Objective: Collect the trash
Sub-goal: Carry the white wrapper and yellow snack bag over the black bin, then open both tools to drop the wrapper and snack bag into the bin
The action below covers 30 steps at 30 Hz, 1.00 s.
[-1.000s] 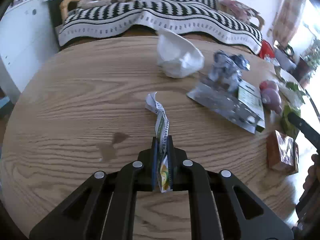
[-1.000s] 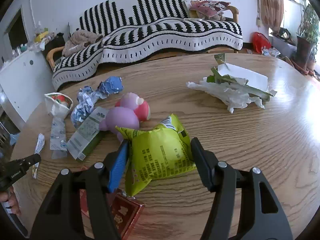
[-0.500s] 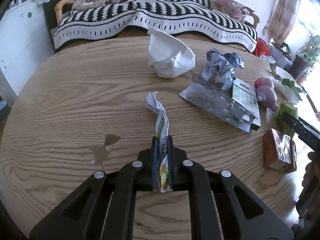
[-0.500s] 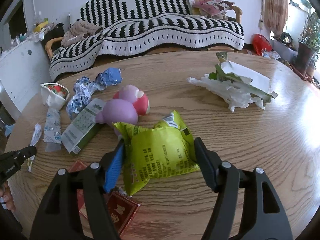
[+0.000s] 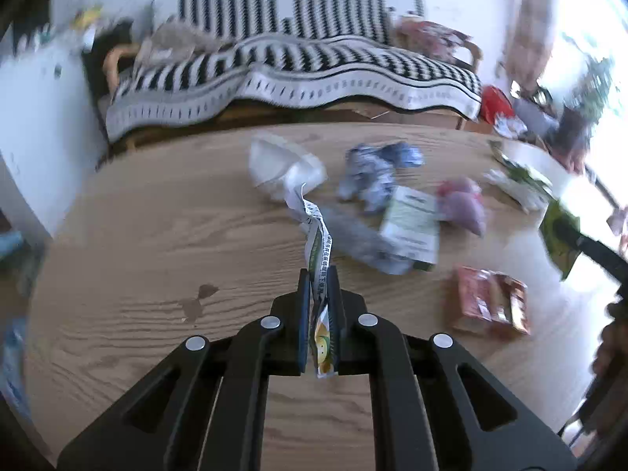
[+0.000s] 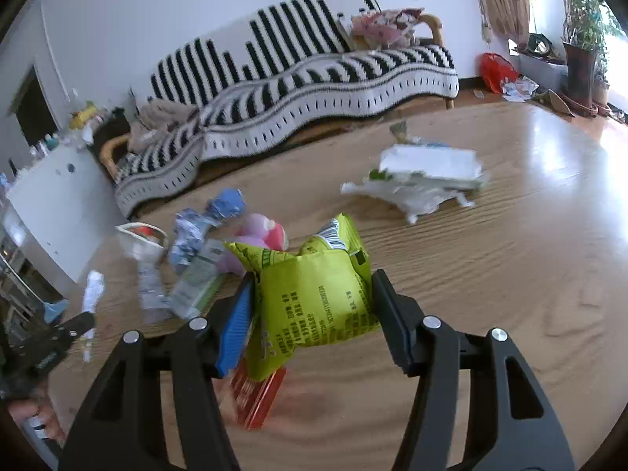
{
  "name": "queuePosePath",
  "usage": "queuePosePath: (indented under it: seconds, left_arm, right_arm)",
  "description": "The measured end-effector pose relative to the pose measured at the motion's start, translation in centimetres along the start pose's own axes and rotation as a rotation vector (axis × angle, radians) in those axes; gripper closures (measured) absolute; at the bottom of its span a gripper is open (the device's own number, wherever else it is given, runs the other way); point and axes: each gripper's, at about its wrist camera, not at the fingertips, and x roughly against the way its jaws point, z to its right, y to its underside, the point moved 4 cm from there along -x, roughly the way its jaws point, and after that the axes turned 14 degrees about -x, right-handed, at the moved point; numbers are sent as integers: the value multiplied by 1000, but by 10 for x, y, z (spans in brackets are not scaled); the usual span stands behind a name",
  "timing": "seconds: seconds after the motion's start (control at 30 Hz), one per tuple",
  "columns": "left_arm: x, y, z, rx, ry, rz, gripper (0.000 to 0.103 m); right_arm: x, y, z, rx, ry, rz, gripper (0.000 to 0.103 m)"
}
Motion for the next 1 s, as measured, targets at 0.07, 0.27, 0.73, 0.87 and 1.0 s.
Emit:
queuePosePath:
  seconds: [0.07,0.27,0.73,0.87,1.0]
  left_arm:
    - [19,-5,26,-39,24,20,96]
    - [90,-12,159,-257,167,114,96]
    - [72,125,434,-514,735,-242,95]
    - [38,151,458,-538,730,-360,95]
    - [30,155,456,-510,738,-387,95]
  right_arm:
    - [42,-10,9,15,-1,56,45]
    - [162,-17,65,1,20,127,45]
    - [241,113,282,-296,271,-117,44]
    - [217,156,323,-418,299,-229,44]
    - [214,164,335,-409,312,-250,44]
